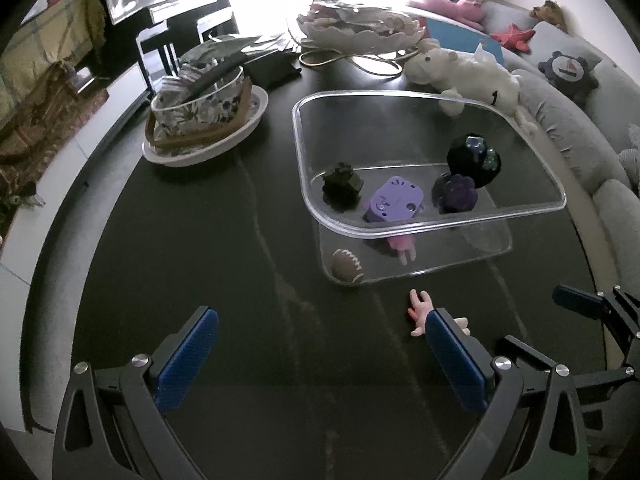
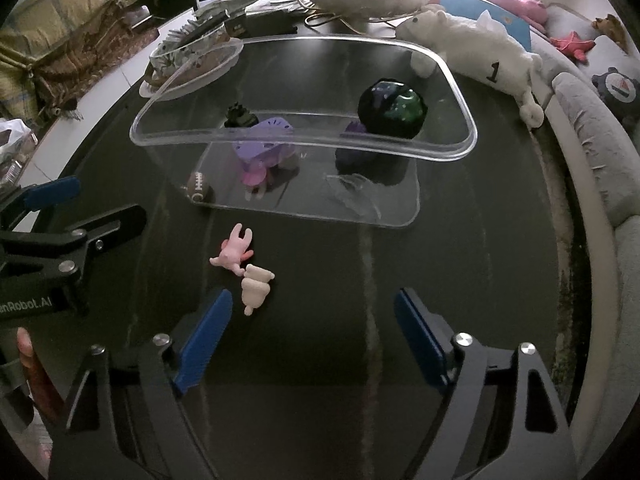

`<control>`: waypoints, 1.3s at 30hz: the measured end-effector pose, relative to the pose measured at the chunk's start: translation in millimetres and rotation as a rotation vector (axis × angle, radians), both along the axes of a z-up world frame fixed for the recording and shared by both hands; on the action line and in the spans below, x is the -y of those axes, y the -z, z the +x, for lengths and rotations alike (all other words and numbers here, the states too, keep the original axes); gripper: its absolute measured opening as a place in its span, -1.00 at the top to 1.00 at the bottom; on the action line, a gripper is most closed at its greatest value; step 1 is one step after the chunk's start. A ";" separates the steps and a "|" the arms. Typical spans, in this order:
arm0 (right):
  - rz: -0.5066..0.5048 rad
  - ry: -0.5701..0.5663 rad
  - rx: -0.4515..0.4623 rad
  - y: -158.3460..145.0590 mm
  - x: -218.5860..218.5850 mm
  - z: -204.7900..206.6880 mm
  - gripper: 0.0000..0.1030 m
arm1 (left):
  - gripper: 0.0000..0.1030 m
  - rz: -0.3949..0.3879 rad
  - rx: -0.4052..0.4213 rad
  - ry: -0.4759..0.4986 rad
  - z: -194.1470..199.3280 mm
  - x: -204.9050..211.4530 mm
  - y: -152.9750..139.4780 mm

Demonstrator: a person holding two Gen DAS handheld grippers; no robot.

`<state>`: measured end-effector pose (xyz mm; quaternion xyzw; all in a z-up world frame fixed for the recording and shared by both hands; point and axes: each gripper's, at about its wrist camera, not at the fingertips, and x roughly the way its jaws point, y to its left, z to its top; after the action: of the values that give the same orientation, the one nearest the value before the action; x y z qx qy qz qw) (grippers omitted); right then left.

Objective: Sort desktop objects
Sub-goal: 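Withdraw both open tools from the bin toward the pink bunny and cream figure, then lower right tool onto the cream figure and close on it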

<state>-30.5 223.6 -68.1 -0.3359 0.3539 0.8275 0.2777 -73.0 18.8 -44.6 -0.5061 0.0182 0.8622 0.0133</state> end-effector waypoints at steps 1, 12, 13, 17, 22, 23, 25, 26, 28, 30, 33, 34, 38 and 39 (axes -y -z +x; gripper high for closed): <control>-0.005 -0.005 -0.003 1.0 1.0 -1.0 -0.53 | -0.98 -0.002 0.004 0.001 1.0 0.1 1.7; -0.025 -0.048 0.004 9.0 11.7 -14.9 -0.13 | -0.98 -0.009 0.041 0.008 8.0 -1.6 19.5; -0.026 -0.048 0.005 9.6 11.9 -15.1 -0.10 | -0.98 -0.009 0.042 0.008 8.5 -1.3 20.4; -0.033 -0.046 0.006 11.8 12.6 -18.2 0.03 | -0.98 -0.011 0.044 0.009 10.5 0.9 24.5; -0.046 -0.052 0.000 14.3 12.5 -22.5 0.07 | -0.98 -0.016 0.054 0.007 13.8 5.3 31.4; -0.049 -0.054 -0.002 14.9 12.5 -23.8 0.09 | -0.98 -0.015 0.056 0.006 14.6 6.3 32.8; -0.052 -0.058 -0.003 16.1 12.3 -26.5 0.12 | -0.98 -0.013 0.060 0.003 16.1 8.4 35.3; -0.053 -0.060 -0.003 16.9 12.1 -27.8 0.15 | -0.98 -0.012 0.062 0.002 16.2 9.2 36.0; -0.053 -0.064 -0.001 18.4 12.7 -31.3 0.23 | -0.98 -0.010 0.063 0.001 15.6 10.4 36.8; -0.055 -0.069 0.006 20.0 12.8 -36.0 0.33 | -0.98 -0.007 0.065 0.000 15.0 11.6 37.6; -0.062 -0.076 0.006 22.2 12.6 -39.4 0.38 | -0.98 -0.004 0.065 0.000 14.4 12.6 37.9; -0.065 -0.079 0.006 23.2 12.5 -40.5 0.39 | -0.98 -0.005 0.064 0.000 14.2 12.7 38.1; -0.067 -0.083 0.005 26.8 12.7 -43.0 0.48 | -0.98 -0.006 0.067 0.001 13.4 13.0 38.8; -0.067 -0.084 0.005 27.7 12.8 -43.5 0.53 | -0.98 -0.004 0.067 0.002 13.5 13.1 38.7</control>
<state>-74.0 210.8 -95.8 -0.3614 0.3666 0.8252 0.2323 -59.5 5.7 -83.3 -0.5347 0.0200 0.8447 0.0139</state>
